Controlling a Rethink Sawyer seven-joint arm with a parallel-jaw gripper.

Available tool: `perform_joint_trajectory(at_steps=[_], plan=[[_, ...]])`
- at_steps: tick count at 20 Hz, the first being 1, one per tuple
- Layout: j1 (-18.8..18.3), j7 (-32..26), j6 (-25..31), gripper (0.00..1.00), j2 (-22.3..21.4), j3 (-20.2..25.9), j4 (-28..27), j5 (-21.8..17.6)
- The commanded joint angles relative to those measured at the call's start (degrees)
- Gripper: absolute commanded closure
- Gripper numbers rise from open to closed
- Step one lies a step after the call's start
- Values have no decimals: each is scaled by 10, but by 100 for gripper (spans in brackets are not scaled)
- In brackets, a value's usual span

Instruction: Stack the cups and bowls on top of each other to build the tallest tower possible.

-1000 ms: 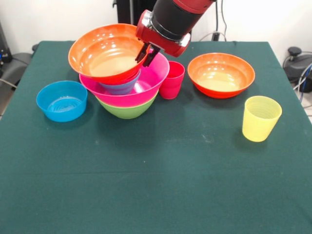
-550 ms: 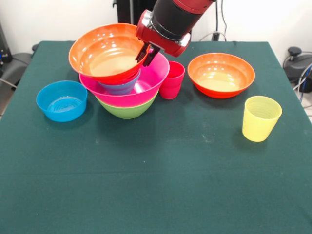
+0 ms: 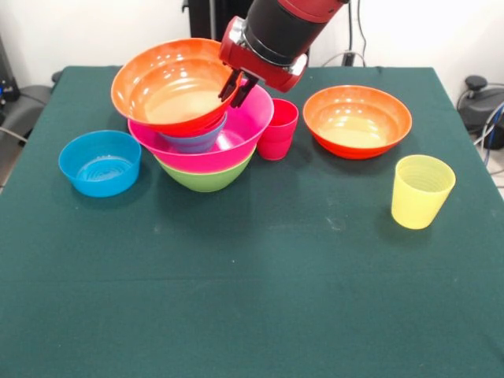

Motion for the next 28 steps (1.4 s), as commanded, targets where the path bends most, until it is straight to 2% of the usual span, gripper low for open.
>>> perform_joint_trajectory(at_steps=[1,17,28], plan=[[14,110,-43,100,23,35,21,-1],[27,118,-60,100,27,29,35,2],[23,106,-71,100,23,27,47,-4]])
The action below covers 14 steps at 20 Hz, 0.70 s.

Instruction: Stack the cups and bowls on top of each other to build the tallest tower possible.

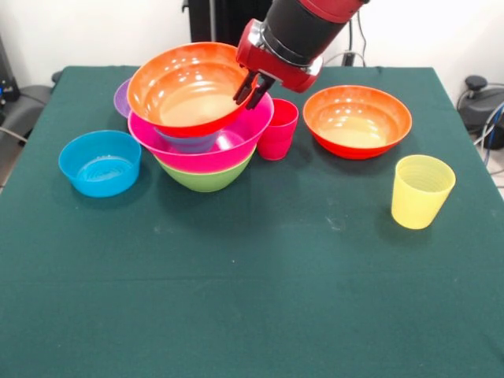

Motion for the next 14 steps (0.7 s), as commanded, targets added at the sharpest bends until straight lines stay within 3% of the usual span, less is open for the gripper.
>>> perform_joint_trajectory(at_steps=[1,14], plan=[[-2,105,-51,100,23,30,32,-5],[-8,96,-67,100,29,22,32,-13]])
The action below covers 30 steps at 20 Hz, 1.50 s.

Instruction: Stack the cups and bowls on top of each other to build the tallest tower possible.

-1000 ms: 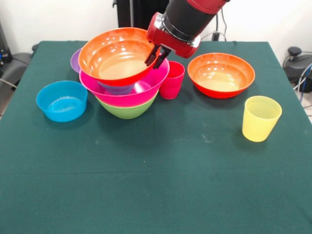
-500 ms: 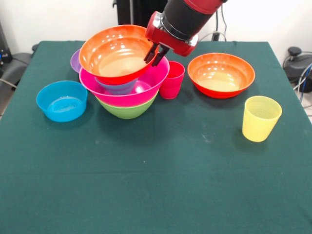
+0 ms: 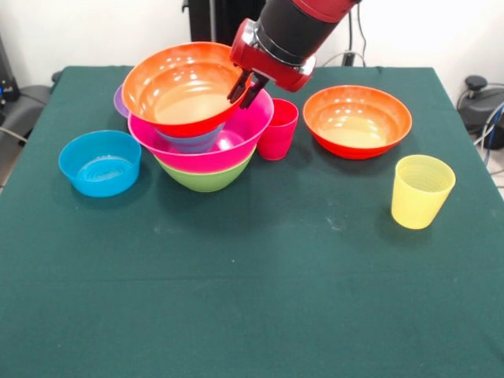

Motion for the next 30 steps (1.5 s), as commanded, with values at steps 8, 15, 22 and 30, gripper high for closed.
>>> perform_joint_trajectory(at_steps=[8,15,22,30], plan=[[-7,95,-61,100,42,24,19,-14],[-10,86,-65,100,50,22,16,-13],[-15,69,-55,100,46,26,20,-10],[-13,64,-43,100,32,31,31,-5]])
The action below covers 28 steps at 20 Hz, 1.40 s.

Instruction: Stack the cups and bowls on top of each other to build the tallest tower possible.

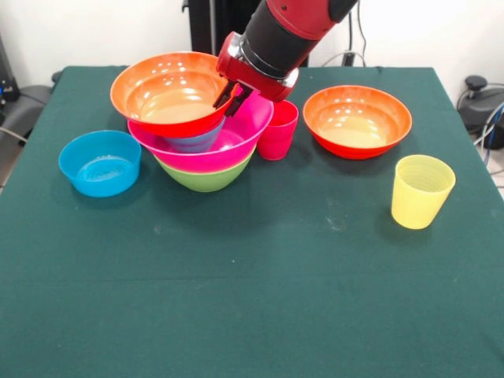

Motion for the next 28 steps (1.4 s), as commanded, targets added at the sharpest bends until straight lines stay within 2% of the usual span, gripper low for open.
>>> perform_joint_trajectory(at_steps=[1,28], plan=[[-12,64,-13,100,1,48,26,-5],[-1,74,13,100,-7,72,48,23]])
